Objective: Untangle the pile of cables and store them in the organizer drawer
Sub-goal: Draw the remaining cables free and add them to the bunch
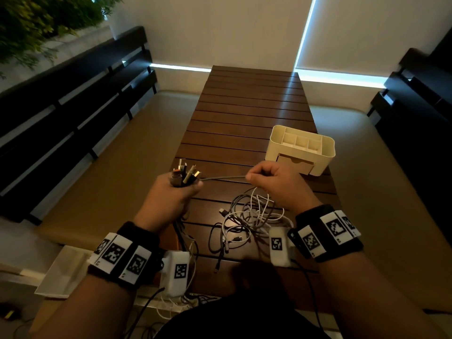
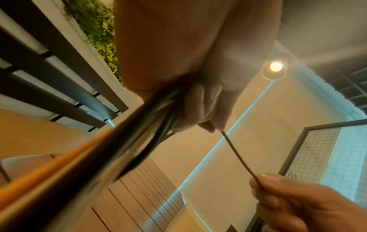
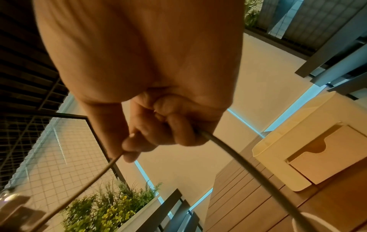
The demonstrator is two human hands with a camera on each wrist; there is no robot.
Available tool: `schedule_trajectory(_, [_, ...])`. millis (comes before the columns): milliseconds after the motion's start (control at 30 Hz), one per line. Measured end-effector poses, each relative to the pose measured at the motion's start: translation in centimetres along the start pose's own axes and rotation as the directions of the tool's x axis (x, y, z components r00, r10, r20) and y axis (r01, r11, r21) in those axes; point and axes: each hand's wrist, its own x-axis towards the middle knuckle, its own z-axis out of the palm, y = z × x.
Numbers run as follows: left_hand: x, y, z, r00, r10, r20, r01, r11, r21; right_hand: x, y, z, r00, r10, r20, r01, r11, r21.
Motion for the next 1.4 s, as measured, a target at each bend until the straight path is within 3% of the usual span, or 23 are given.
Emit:
schedule_trajectory(67, [0.1, 0.0, 0.5, 1.0, -0.01, -0.015, 0.01, 0.999, 0.033, 0.1, -0.1, 0.3, 1.0, -0.001, 0.02, 0.002, 0.999, -0.042])
schedule_trajectory(200, [0.1, 0.2, 1.5, 0.996, 0.054, -0.07, -0.047, 0.994, 0.098, 0.1, -0.4, 1.7, 0.97, 0.075, 0.232, -0.013, 0.966, -0.257])
schedule_trajectory(267, [0.0, 0.3, 2.0, 0.995, 0.097, -0.037, -0.091, 0.987, 0.132, 0.0, -0.6, 2.5, 0.955, 0.073, 0.287, 0.014, 0.957, -0.291])
schedule_trajectory(367, [-0.4, 0.7, 3.0, 0.985, 0.134, 0.111, -0.155, 0.964, 0.216, -0.1, -1.2, 3.2, 0.96, -0.021, 0.281, 0.081, 0.976, -0.203])
schedule_trajectory(567, [-0.2, 1.3, 2.2, 0.961, 0.074, 0.266, -0.131, 0.97, 0.203, -0.2, -1.0, 2.7, 0.977, -0.123, 0.176, 0.136, 0.988, -0.066])
schedule_trajectory(833, [0.2, 0.6, 0.6, 0.996, 0.082, -0.025, -0.078, 0.989, 0.123, -0.1, 0.1, 0.6, 0.996, -0.033, 0.084, 0.034, 0.999, -0.021])
schedule_trajectory(967, [0.0, 0.2, 0.9, 0.998, 0.06, 0.005, -0.06, 0.987, 0.149, 0.0, 0.3, 0.5, 0.997, -0.04, 0.071, 0.045, 0.997, -0.064])
schedule_trajectory(1067, [0.1, 0.2, 1.5, 0.996, 0.083, 0.036, -0.089, 0.965, 0.245, 0.1, 0.0, 1.2, 0.985, -0.043, 0.167, 0.069, 0.986, -0.152])
schedule_trajectory(1133, [-0.1, 0.7, 2.2, 0.987, 0.124, 0.098, -0.147, 0.951, 0.273, 0.0, -0.4, 2.0, 0.969, -0.054, 0.243, 0.099, 0.979, -0.179])
schedule_trajectory(1233, [-0.6, 1.1, 2.6, 0.964, 0.155, 0.216, -0.211, 0.942, 0.262, -0.2, -1.3, 2.5, 0.962, -0.125, 0.243, 0.159, 0.979, -0.129])
schedule_trajectory(1300, [-0.6, 1.2, 2.2, 0.971, 0.155, 0.181, -0.199, 0.946, 0.255, -0.2, -1.6, 2.1, 0.966, -0.153, 0.211, 0.172, 0.982, -0.076])
schedule_trajectory(1400, [-0.7, 1.8, 1.2, 0.973, 0.229, -0.004, -0.219, 0.935, 0.278, -0.2, -1.4, 1.6, 0.969, -0.16, 0.189, 0.175, 0.982, -0.069])
